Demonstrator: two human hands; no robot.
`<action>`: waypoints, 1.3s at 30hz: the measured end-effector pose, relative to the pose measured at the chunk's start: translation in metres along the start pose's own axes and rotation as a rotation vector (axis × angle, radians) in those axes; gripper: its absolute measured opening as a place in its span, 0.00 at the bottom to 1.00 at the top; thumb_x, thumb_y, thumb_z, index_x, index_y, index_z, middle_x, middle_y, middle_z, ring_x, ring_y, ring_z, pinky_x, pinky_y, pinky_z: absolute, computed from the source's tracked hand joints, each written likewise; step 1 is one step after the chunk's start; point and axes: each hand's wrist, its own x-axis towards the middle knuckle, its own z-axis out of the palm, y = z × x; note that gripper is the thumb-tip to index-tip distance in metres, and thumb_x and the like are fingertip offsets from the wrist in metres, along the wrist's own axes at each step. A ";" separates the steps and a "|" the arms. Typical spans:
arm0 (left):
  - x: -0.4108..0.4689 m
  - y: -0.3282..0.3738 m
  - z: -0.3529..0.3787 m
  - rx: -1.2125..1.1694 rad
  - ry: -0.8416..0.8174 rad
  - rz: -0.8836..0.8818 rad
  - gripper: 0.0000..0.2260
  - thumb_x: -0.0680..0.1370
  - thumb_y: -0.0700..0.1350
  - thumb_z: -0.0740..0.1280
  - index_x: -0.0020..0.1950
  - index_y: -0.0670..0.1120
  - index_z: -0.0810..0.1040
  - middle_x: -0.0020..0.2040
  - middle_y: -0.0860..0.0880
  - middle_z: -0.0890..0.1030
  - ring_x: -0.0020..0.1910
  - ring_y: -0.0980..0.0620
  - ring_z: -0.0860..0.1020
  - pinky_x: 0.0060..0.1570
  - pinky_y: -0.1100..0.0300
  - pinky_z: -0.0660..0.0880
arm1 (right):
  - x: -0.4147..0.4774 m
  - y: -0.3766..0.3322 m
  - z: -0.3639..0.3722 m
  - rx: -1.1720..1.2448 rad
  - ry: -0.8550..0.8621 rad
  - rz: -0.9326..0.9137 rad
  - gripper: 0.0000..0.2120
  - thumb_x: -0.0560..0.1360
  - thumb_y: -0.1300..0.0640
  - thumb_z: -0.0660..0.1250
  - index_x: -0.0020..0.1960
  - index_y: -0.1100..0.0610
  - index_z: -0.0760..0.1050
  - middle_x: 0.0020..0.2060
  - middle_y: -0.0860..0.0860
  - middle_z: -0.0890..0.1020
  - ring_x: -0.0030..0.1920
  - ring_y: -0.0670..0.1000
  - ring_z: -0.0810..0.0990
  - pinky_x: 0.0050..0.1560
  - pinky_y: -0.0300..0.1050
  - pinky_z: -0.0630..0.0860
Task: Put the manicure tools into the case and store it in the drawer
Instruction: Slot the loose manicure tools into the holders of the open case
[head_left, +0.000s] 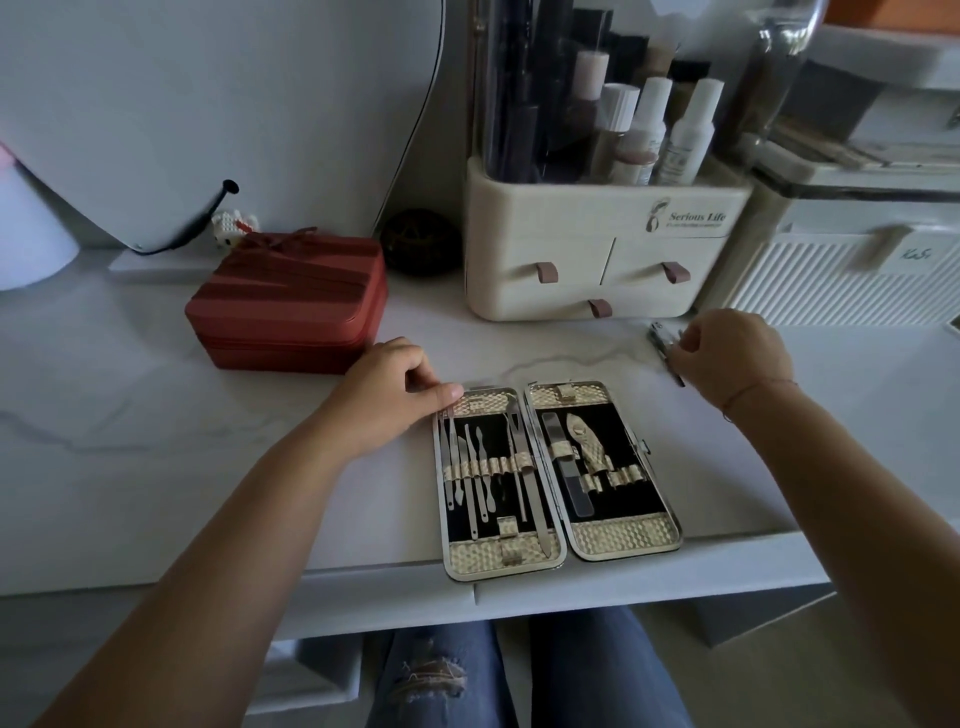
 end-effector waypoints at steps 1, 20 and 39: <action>0.000 0.000 0.000 0.002 -0.002 0.002 0.11 0.70 0.51 0.73 0.34 0.48 0.74 0.39 0.51 0.74 0.38 0.55 0.72 0.38 0.62 0.66 | -0.001 0.000 0.000 0.015 0.003 -0.007 0.13 0.68 0.59 0.65 0.26 0.55 0.71 0.26 0.54 0.74 0.33 0.57 0.75 0.32 0.44 0.70; 0.001 -0.001 0.000 -0.003 0.002 0.007 0.12 0.70 0.51 0.73 0.33 0.48 0.73 0.38 0.51 0.74 0.37 0.56 0.71 0.38 0.61 0.66 | -0.018 0.005 -0.006 -0.006 -0.063 0.058 0.07 0.68 0.57 0.67 0.31 0.57 0.77 0.33 0.54 0.79 0.35 0.55 0.77 0.35 0.46 0.76; 0.001 -0.002 0.001 -0.022 0.000 -0.004 0.11 0.70 0.51 0.73 0.34 0.47 0.75 0.39 0.52 0.74 0.39 0.56 0.72 0.38 0.63 0.66 | -0.039 0.029 -0.062 0.103 -0.183 -0.067 0.04 0.70 0.62 0.70 0.41 0.54 0.81 0.31 0.50 0.81 0.34 0.49 0.77 0.33 0.38 0.67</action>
